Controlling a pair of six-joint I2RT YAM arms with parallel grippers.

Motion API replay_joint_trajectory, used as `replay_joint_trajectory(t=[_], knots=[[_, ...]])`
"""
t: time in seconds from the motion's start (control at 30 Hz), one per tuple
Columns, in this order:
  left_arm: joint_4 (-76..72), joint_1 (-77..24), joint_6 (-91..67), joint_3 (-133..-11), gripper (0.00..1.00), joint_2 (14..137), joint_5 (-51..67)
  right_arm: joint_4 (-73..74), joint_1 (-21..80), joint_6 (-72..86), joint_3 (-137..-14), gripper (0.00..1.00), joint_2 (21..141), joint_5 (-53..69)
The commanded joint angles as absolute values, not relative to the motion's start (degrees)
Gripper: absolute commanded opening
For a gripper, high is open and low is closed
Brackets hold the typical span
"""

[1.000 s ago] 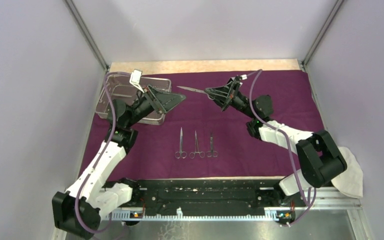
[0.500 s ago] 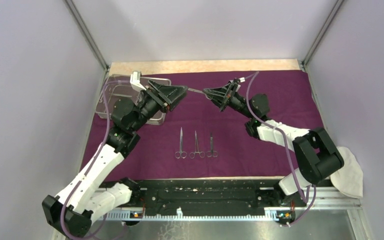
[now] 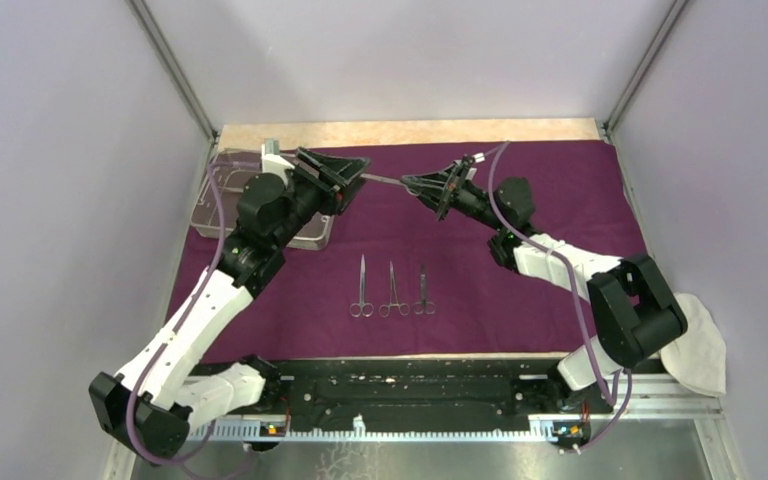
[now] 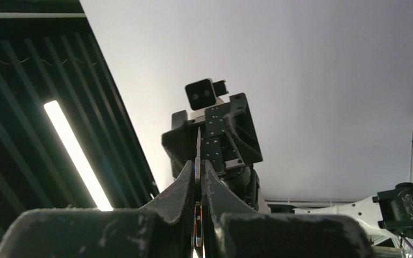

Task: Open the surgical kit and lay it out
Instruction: Place the medical item in the surgical kit.

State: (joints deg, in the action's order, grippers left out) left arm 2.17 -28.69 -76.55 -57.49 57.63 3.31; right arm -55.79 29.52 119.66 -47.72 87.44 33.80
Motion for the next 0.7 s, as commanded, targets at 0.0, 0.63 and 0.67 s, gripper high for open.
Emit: replay_joint_trajectory(t=[0.0,0.63,0.67], knots=[[-0.8,-29.5,-74.6,-62.0,0.58,60.0,2.6,-53.0,29.8,124.7,-50.1,0.00,85.0,34.4],[-4.0,-29.6,-56.3,-59.8,0.00,63.9,20.9,22.9,20.2,28.5,-62.9,0.62,69.3,31.6],[-2.4,-29.6,-55.1,-60.6,0.00,64.8,22.4,27.4,20.3,20.4,-64.4,0.63,69.0,29.5]])
